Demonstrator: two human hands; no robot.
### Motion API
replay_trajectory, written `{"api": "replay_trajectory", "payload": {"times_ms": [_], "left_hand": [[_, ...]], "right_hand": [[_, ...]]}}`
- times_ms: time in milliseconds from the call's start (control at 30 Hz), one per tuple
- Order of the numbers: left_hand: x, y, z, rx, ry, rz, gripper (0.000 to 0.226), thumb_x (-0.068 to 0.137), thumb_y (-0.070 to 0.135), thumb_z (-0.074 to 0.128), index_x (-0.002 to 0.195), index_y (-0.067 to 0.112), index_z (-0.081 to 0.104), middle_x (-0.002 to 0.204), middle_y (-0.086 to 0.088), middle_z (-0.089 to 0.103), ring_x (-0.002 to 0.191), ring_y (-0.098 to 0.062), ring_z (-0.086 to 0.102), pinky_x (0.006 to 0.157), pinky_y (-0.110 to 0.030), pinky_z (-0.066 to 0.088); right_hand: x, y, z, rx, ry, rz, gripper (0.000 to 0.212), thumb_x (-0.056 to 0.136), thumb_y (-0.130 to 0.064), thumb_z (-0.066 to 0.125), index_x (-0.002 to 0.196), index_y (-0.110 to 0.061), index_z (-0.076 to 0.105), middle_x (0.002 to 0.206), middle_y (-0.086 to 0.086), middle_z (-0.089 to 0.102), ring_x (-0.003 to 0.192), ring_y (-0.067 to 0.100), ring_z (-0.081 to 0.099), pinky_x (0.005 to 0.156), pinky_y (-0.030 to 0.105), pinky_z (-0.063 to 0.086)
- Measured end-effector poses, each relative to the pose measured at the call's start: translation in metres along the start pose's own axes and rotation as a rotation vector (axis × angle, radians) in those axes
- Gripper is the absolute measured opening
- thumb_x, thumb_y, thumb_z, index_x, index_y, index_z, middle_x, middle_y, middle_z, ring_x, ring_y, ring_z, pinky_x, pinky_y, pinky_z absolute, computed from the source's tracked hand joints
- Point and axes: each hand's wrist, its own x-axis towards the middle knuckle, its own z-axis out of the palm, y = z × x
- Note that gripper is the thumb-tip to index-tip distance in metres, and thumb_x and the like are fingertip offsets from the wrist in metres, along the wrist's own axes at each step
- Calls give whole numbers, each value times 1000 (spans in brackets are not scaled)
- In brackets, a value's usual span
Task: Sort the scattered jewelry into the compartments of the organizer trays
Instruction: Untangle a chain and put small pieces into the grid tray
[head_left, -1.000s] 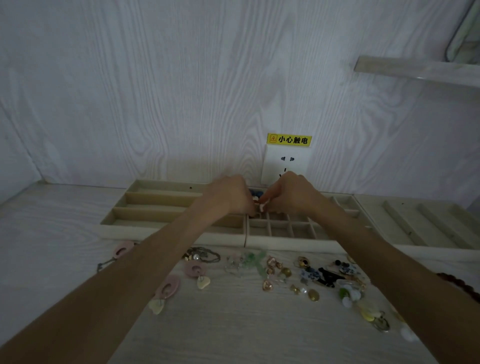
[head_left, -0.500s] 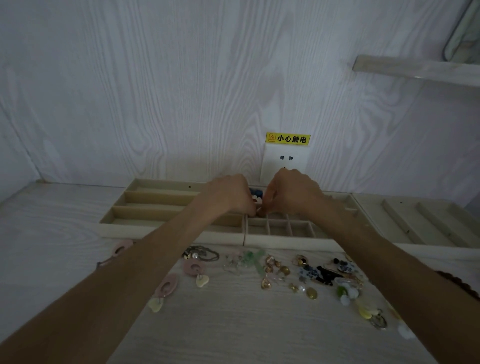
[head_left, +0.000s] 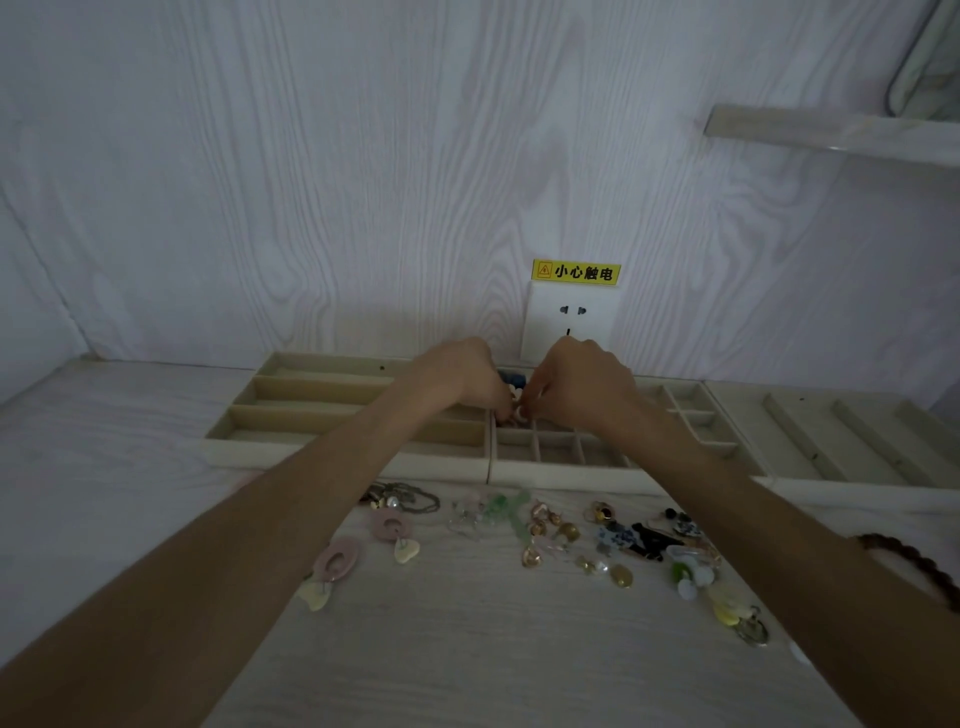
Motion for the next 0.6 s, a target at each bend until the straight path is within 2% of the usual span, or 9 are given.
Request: {"api": "replay_trajectory", "payload": {"times_ms": [33,100,167,233,333,367,467,533,600], "left_hand": [[-2,-2,0,-36,17,7,21,72,20,75,69,4,61,62,-8,48,67,-20,56,55,-23,31],[-10,-10,-4,-105,43,42,28,75,25,74,61,5,59,64,-6,51,63,-16,51,60,-25,36],[-25,-21,-13,-174,81,73,25,76,31,74,78,6,73,83,-5,67,80,-15,61,74,-29,48],[-50,-35,-26,-220,77,92,20,79,31,73,92,17,77,98,2,69,91,-9,61,84,-21,48],[-92,-63,-39,-154,8,157,12,85,26,67,96,30,72,91,18,64,77,8,55,64,1,38],[-104,-72,-40,-119,-19,167,13,86,28,65,96,33,71,90,21,63,78,10,55,64,1,38],[-133,-93,-34,-30,-83,174,17,92,31,56,103,34,68,104,20,65,96,7,57,80,-2,40],[-141,-99,-25,-6,-81,219,22,93,21,56,111,27,67,111,13,65,100,1,58,85,-9,42],[-146,-97,-17,-25,-50,290,28,88,8,60,109,25,67,107,9,66,92,4,59,82,-13,45]], "right_hand": [[-1,1,0,11,0,2,27,69,-28,79,90,-13,73,85,3,69,75,17,62,70,31,55],[-5,4,0,54,-9,6,24,71,-28,77,90,-14,74,85,3,70,75,16,64,71,32,56],[-12,7,-6,155,4,-12,15,74,-25,75,86,-16,76,84,0,71,76,14,65,73,31,56],[-24,5,-17,260,55,-90,10,75,-27,76,83,-22,76,80,-4,70,75,9,65,74,28,54],[-52,-11,-31,378,-25,-278,12,78,-25,74,89,-24,74,75,-7,68,65,-5,60,67,14,48],[-62,-18,-32,390,-109,-354,13,78,-22,74,91,-23,74,74,-9,67,62,-7,59,66,12,47],[-91,-38,-23,329,-351,-523,18,78,-22,75,95,-24,73,76,-12,67,70,0,62,68,18,51],[-101,-46,-11,256,-376,-542,22,75,-29,76,96,-29,72,79,-16,65,75,4,61,70,24,50],[-106,-51,1,181,-309,-519,25,73,-36,77,96,-32,70,78,-18,59,74,0,55,67,24,45]]}}
